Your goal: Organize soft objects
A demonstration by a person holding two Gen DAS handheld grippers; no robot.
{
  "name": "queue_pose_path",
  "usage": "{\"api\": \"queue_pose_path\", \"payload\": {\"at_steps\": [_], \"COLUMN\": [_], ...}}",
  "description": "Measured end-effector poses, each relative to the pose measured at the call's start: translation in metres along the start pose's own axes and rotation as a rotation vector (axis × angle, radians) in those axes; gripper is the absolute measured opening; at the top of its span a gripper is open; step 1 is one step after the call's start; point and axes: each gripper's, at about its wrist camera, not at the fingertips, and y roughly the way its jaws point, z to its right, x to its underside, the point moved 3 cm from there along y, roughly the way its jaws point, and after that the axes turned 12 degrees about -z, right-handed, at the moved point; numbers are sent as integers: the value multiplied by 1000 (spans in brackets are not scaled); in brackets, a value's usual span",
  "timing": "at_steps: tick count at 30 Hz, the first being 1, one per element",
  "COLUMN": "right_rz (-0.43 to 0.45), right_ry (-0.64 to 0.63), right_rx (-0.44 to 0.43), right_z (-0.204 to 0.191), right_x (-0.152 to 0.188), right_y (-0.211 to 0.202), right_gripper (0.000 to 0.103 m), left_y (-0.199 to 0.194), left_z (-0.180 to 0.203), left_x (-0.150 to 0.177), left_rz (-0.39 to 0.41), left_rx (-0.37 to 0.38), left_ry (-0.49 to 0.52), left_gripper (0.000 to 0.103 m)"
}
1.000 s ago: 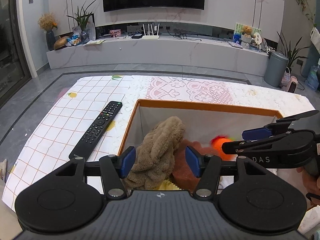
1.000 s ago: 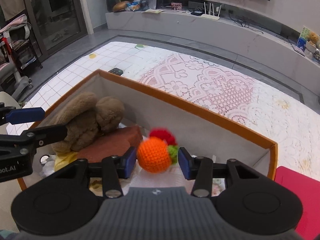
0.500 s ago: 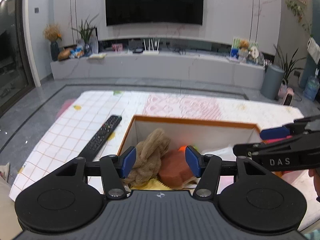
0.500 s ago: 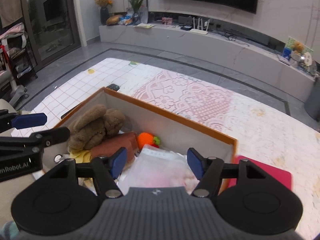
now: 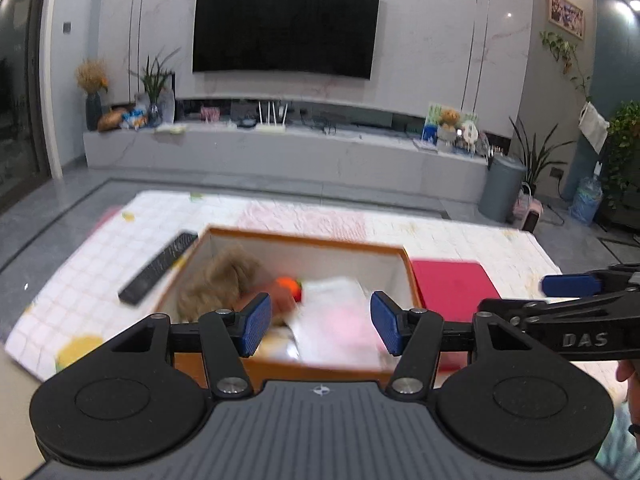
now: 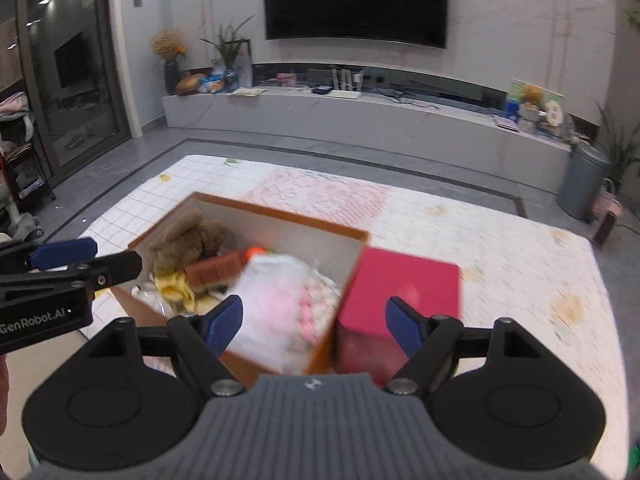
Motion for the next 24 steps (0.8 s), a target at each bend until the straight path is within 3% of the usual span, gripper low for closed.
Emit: {"api": "queue_pose_path", "payload": {"at_steps": [4,13,24], "right_rz": [15,42,92], "right_ry": [65,213,260], "right_rx": [51,134,183], "right_z": [19,44,48], "right_x": [29,93,144], "right_y": [-22,-46,-61], "right_gripper": [82,83,89], "left_y": [-5,-20,-41], "left_z": [17,43,61], "left_x": [17,62,92], "left_rz": [-11,10,72], "left_rx": [-58,-77,-25], "left_ry": [-27,-8,8], "left_gripper": [67,67,71]}}
